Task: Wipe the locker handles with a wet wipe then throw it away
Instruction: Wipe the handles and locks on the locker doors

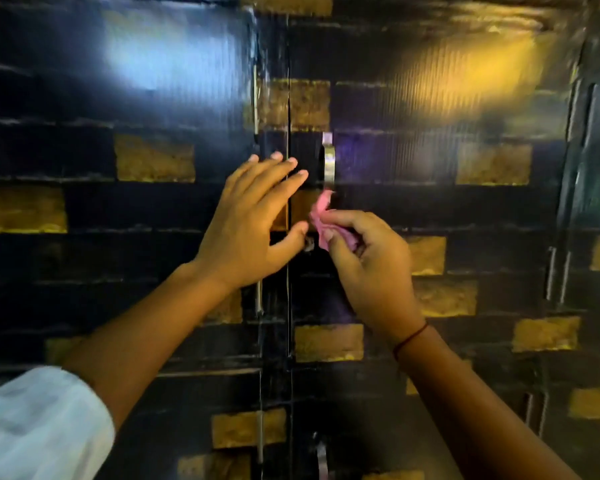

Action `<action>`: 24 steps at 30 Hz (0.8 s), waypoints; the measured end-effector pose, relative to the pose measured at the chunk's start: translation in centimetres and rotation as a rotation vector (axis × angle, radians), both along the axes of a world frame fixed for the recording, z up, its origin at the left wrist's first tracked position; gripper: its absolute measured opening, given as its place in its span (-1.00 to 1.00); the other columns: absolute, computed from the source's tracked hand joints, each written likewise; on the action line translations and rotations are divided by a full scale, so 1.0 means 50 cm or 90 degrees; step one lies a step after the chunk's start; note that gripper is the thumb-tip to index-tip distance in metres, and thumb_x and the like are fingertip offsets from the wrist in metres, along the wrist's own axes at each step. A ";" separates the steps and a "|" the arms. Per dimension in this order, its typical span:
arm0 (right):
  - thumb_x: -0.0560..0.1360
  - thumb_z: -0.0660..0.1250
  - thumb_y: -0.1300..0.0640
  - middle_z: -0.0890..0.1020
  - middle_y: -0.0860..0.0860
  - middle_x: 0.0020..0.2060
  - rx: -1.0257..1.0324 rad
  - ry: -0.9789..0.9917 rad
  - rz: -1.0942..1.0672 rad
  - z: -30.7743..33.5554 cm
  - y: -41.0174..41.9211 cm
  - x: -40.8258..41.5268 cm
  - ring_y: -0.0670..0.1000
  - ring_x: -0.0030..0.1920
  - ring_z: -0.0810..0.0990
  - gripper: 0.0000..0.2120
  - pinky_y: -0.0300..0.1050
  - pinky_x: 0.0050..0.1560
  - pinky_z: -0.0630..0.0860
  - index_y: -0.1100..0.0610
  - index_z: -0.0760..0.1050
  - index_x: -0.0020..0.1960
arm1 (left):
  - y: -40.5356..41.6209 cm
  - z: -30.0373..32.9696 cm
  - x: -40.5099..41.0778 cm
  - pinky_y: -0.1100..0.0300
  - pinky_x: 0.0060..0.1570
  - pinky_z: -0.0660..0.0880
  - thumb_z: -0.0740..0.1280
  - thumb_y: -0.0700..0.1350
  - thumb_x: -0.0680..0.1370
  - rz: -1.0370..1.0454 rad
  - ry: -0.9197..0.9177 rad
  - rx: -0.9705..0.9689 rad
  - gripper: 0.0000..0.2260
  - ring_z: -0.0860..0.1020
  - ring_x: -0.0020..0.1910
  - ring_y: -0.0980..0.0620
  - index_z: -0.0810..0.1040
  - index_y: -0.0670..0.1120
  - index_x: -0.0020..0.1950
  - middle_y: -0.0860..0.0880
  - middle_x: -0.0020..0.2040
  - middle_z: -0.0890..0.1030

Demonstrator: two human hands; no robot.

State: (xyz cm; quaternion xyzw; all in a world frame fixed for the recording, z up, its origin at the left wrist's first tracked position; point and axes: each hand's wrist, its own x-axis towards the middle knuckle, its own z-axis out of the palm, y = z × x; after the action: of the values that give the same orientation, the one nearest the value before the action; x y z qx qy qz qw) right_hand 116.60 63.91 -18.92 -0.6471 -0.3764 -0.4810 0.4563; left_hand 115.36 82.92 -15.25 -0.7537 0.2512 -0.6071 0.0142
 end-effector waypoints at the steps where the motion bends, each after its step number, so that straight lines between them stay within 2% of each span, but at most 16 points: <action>1: 0.54 0.37 0.29 0.66 -0.02 0.00 -0.020 0.024 0.035 -0.029 0.000 -0.007 -0.13 0.04 0.61 -0.78 -0.28 0.09 0.51 0.11 0.63 0.15 | -0.001 -0.037 -0.012 -0.06 0.47 0.29 0.33 0.02 0.56 -0.033 0.014 -0.024 -0.47 0.41 0.44 -0.13 0.47 -0.17 0.50 -0.14 0.44 0.50; 3: 0.54 0.35 0.30 0.67 -0.04 0.00 -0.074 0.081 0.097 -0.100 0.000 -0.016 -0.11 0.05 0.62 -0.78 -0.24 0.09 0.54 0.10 0.63 0.13 | -0.011 -0.130 -0.037 0.04 0.28 0.44 0.32 -0.01 0.55 -0.090 0.116 -0.058 -0.49 0.52 0.27 -0.02 0.48 -0.10 0.49 -0.04 0.30 0.59; 6: 0.51 0.36 0.34 0.66 -0.05 -0.07 -0.082 0.127 0.153 -0.226 -0.004 -0.022 -0.06 -0.04 0.63 -0.79 -0.18 0.01 0.59 0.13 0.61 0.08 | -0.031 -0.286 -0.061 0.29 0.16 0.52 0.34 0.08 0.51 -0.166 0.277 -0.153 -0.49 0.59 0.13 0.19 0.52 0.00 0.46 0.10 0.21 0.62; 9: 0.48 0.40 0.26 0.64 -0.07 -0.13 -0.001 0.102 0.091 -0.356 -0.012 -0.022 -0.08 -0.11 0.63 -0.86 -0.12 -0.05 0.59 0.10 0.57 0.02 | -0.046 -0.421 -0.066 0.36 -0.08 0.58 0.49 -0.03 0.52 -0.211 0.299 -0.259 -0.67 0.63 -0.12 0.33 0.67 0.00 0.28 0.25 -0.02 0.67; 11: 0.48 0.40 0.27 0.62 -0.09 -0.14 0.037 0.077 0.026 -0.439 -0.018 -0.018 -0.09 -0.10 0.61 -0.88 -0.11 -0.05 0.57 0.11 0.57 -0.02 | -0.055 -0.500 -0.066 0.38 -0.26 0.54 0.52 -0.14 0.54 -0.257 0.340 -0.332 -0.82 0.63 -0.26 0.31 0.73 0.02 0.13 0.26 -0.20 0.68; 12: 0.49 0.41 0.27 0.61 -0.08 -0.12 0.037 0.061 -0.015 -0.473 -0.021 -0.015 -0.08 -0.06 0.60 -0.89 -0.12 -0.02 0.56 0.10 0.58 -0.02 | -0.059 -0.530 -0.067 0.39 -0.29 0.52 0.52 -0.17 0.54 -0.269 0.325 -0.343 -0.86 0.63 -0.28 0.28 0.74 0.00 0.07 0.23 -0.23 0.69; 14: 0.52 0.41 0.18 0.60 -0.06 -0.05 0.007 0.041 -0.093 -0.543 -0.024 -0.016 -0.07 0.03 0.57 -0.93 -0.24 0.07 0.48 0.06 0.61 -0.01 | -0.067 -0.594 -0.067 0.31 -0.25 0.53 0.54 -0.15 0.53 -0.239 0.243 -0.302 -0.93 0.64 -0.22 0.22 0.75 -0.04 0.01 0.18 -0.19 0.69; 16: 0.57 0.37 0.12 0.63 -0.10 -0.10 0.010 0.099 -0.041 -0.598 -0.023 -0.017 -0.15 -0.04 0.60 -0.94 -0.38 -0.01 0.46 0.04 0.62 -0.01 | -0.069 -0.653 -0.055 0.27 -0.18 0.55 0.54 -0.14 0.53 -0.192 0.197 -0.264 -0.95 0.63 -0.16 0.20 0.73 -0.08 -0.04 0.14 -0.13 0.68; 18: 0.56 0.39 0.14 0.68 -0.10 -0.16 0.046 0.212 0.091 -0.628 -0.015 -0.018 -0.16 -0.13 0.66 -0.97 -0.30 -0.12 0.57 0.04 0.61 -0.04 | -0.070 -0.695 -0.043 0.22 -0.11 0.56 0.53 -0.15 0.52 -0.174 0.187 -0.240 -0.95 0.62 -0.12 0.19 0.71 -0.10 -0.08 0.10 -0.12 0.69; 20: 0.53 0.43 0.19 0.68 -0.09 -0.20 0.092 0.228 0.102 -0.646 -0.013 -0.009 -0.17 -0.20 0.67 -0.92 -0.28 -0.19 0.60 0.04 0.58 -0.10 | -0.062 -0.718 -0.033 0.02 0.05 0.56 0.49 -0.15 0.50 -0.164 0.156 -0.144 -0.94 0.64 0.03 0.09 0.70 -0.09 -0.05 0.04 -0.03 0.71; 22: 0.52 0.44 0.20 0.65 -0.12 -0.22 0.097 0.190 0.048 -0.649 -0.010 -0.001 -0.20 -0.22 0.65 -0.91 -0.34 -0.19 0.56 0.05 0.58 -0.10 | -0.044 -0.726 -0.019 -0.09 0.29 0.44 0.43 -0.06 0.49 -0.087 0.100 -0.021 -0.71 0.56 0.29 -0.03 0.68 -0.10 0.19 -0.04 0.23 0.66; 24: 0.52 0.45 0.18 0.67 -0.12 -0.20 0.077 0.184 0.046 -0.654 -0.003 -0.001 -0.18 -0.18 0.65 -0.95 -0.31 -0.14 0.57 0.06 0.60 -0.07 | -0.026 -0.731 -0.008 -0.11 0.49 0.21 0.37 0.18 0.51 0.075 0.069 0.079 -0.35 0.33 0.54 -0.14 0.44 -0.16 0.51 -0.17 0.54 0.40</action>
State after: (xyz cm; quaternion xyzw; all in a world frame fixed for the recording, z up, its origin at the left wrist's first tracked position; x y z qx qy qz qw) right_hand 116.56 63.77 -51.60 -0.6666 -0.3003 -0.3881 0.5612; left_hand 114.94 81.64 -51.80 -0.7966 0.2438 -0.5469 0.0828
